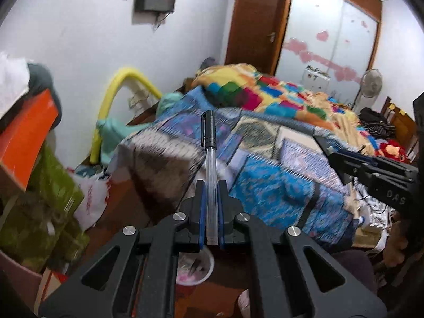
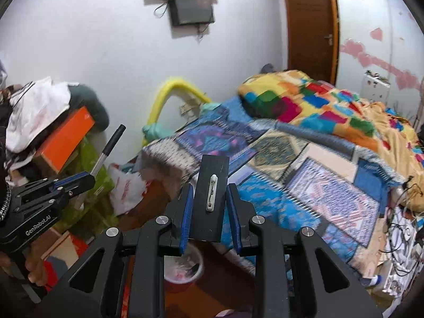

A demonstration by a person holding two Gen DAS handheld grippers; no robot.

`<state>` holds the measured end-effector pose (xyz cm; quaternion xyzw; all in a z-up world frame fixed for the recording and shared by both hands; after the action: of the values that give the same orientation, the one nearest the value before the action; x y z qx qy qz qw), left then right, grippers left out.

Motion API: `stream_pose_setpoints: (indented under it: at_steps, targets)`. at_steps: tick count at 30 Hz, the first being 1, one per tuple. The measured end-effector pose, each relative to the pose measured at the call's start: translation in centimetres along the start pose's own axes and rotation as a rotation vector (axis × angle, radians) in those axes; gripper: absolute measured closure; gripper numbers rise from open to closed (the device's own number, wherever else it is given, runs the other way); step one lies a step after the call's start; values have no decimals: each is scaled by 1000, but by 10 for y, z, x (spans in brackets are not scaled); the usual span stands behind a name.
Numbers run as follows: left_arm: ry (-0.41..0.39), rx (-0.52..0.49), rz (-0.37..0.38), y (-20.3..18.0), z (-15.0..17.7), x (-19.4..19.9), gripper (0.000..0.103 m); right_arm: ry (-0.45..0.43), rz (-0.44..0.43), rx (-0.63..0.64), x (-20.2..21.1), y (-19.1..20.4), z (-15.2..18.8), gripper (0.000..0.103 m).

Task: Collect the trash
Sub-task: 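Carry black card in right tool and clear pen in left tool over bin, then open right gripper dropping black card into bin while left gripper drops pen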

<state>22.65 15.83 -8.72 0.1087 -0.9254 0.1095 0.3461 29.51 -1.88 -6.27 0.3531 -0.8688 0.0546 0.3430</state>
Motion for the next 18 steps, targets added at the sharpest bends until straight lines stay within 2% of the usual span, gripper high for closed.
stream_pose_setpoints:
  at_steps: [7, 11, 15, 18]
  targets:
    - [107, 42, -40, 39, 45, -35, 96, 123, -55, 41, -44, 30, 34, 80]
    - [143, 49, -43, 51, 71, -45, 96, 199, -81, 49, -68, 40, 54, 80]
    - [210, 47, -65, 58, 98, -65, 96, 282, -95, 70, -94, 49, 76, 80]
    - [263, 78, -50, 62, 116, -81, 96, 343, -114, 75, -114, 56, 91, 80]
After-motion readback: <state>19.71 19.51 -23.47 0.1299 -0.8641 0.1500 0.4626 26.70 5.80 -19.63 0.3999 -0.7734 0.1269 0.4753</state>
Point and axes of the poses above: each gripper's, at about its wrist camera, not at the fingertips, and x roughly against the way its jaws point, y to its left, z to its underside, the point moved 6 cm from there along -x, roughly the way its jaws point
